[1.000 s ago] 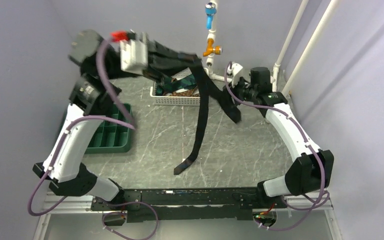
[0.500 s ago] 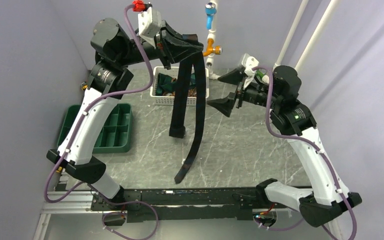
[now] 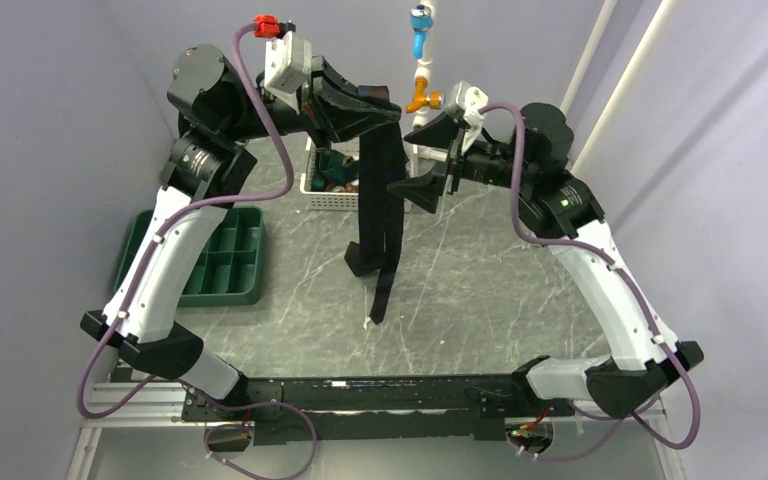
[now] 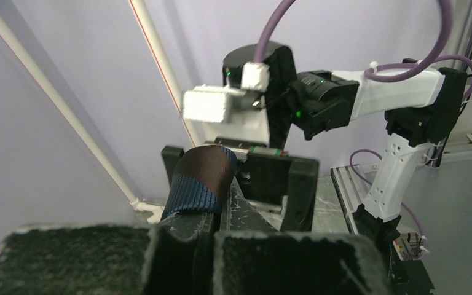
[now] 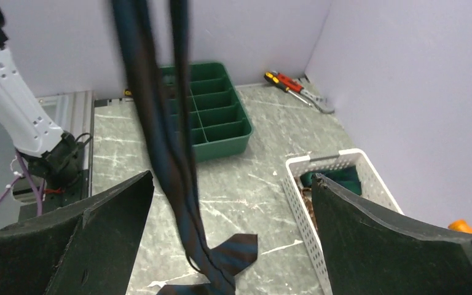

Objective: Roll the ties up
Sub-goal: Flatten out the tie at the center of the board.

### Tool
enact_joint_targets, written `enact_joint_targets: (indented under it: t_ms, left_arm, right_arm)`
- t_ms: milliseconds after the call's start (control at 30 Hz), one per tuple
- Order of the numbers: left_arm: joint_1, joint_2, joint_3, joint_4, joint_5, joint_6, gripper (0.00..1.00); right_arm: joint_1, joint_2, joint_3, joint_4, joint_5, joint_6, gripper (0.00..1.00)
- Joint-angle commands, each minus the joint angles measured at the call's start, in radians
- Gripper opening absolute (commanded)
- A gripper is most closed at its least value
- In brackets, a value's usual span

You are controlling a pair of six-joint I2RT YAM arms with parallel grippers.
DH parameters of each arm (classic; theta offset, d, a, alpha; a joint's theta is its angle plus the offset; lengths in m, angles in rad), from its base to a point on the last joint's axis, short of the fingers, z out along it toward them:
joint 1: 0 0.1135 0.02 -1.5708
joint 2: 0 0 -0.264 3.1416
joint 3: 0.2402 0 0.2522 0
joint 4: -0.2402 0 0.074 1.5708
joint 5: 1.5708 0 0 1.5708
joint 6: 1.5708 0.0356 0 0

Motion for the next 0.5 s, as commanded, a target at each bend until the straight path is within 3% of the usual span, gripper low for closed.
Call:
enact_joint_targets:
  t_ms: [0, 133, 233, 367, 467]
  left_arm:
    - [0.0, -0.041, -0.007, -0.02, 0.027, 0.051, 0.0]
    - [-0.003, -0.039, -0.019, 0.011, 0.084, 0.056, 0.0]
    - [-0.002, -0.021, 0.006, -0.002, 0.117, 0.064, 0.09]
    - [0.0, -0.012, -0.011, 0.047, 0.254, 0.021, 0.0]
    - [-0.024, -0.028, -0.05, 0.065, 0.308, -0.032, 0.0]
  right_arm:
    - [0.005, -0.075, 0.036, -0.024, -0.071, -0.066, 1.0]
    - [0.007, -0.073, 0.034, 0.022, -0.094, -0.034, 1.0]
    - [0.012, -0.022, 0.08, 0.054, -0.117, -0.005, 1.0]
    - [0.018, -0.002, 0.086, 0.071, -0.132, 0.011, 1.0]
    - [0.028, 0.003, 0.067, 0.099, -0.15, 0.023, 1.0]
